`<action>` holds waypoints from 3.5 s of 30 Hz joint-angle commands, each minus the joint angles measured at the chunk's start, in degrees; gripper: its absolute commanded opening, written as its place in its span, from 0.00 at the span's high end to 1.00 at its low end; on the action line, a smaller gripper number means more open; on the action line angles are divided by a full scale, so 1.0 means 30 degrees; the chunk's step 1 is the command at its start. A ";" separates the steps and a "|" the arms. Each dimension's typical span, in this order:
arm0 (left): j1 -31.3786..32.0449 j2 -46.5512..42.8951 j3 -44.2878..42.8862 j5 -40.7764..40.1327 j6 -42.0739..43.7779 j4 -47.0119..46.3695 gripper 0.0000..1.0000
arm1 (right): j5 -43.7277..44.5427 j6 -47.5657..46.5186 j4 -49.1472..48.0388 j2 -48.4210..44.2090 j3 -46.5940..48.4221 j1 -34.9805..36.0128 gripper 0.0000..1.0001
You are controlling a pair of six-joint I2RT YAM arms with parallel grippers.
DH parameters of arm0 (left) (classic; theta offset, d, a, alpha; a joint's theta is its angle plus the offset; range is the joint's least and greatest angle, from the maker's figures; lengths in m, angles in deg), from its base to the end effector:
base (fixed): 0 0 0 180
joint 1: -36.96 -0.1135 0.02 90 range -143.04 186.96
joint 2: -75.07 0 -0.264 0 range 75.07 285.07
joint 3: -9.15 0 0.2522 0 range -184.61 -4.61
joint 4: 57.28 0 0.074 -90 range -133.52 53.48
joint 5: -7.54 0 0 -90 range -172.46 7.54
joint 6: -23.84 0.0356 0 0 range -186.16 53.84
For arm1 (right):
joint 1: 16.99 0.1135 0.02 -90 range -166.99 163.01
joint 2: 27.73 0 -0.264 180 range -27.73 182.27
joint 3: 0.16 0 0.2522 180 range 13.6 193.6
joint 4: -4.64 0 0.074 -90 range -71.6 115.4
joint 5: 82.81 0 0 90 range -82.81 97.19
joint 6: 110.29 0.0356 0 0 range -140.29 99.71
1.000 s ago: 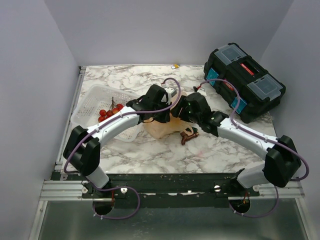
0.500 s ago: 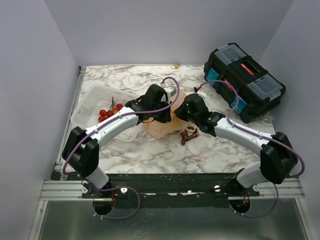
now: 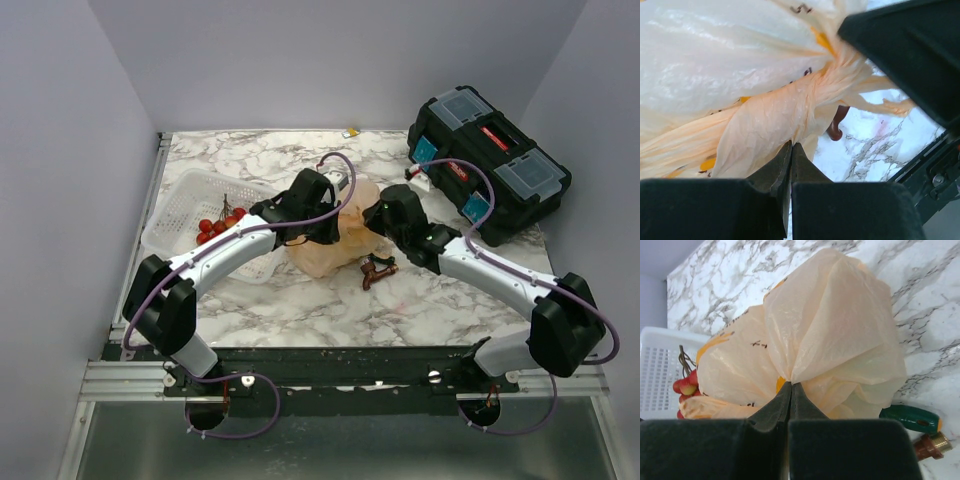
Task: Take the fake fruits out of the plastic bag
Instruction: Untie the plastic bag at the center of the board.
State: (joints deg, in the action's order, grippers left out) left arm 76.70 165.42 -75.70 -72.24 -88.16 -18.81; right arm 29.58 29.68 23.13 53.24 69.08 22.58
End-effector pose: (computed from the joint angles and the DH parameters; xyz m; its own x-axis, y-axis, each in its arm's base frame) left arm 0.2660 -0.2293 0.2776 -0.7675 0.1586 -0.6212 0.4744 0.7922 -0.3838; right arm 0.2537 0.1920 0.2691 -0.5063 0.5001 -0.7026 0.0814 0.8388 0.5383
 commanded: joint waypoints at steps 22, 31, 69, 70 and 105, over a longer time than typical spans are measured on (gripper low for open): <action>-0.0295 -0.1066 -0.0017 0.1123 0.0153 -0.0048 1.00 | -0.3701 -0.6314 0.4853 -0.2695 0.1427 -0.3084 0.56; -0.0694 -0.0487 -0.0024 0.2940 -0.0770 -0.0457 1.00 | -0.6593 -0.5900 0.5621 -0.3849 0.0678 -0.3032 0.34; -0.2087 -0.3402 0.2335 0.3189 -0.2277 -0.2805 1.00 | -0.1767 -0.5644 0.2344 -0.5326 -0.2260 -0.2977 0.99; -0.2095 -0.3341 0.2069 0.3359 -0.2057 -0.2685 1.00 | -0.2439 -0.5822 0.2203 -0.5376 -0.2270 -0.2970 0.99; 0.2244 0.2717 -0.7525 -0.3201 0.7245 0.6606 0.44 | -0.6420 -0.7678 0.1493 -0.5459 -0.1632 -0.2965 0.99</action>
State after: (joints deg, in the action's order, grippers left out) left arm 80.94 173.46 -98.11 -73.25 -70.00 -1.37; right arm 11.51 7.56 27.09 37.89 62.18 13.68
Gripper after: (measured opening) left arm 0.557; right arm 0.014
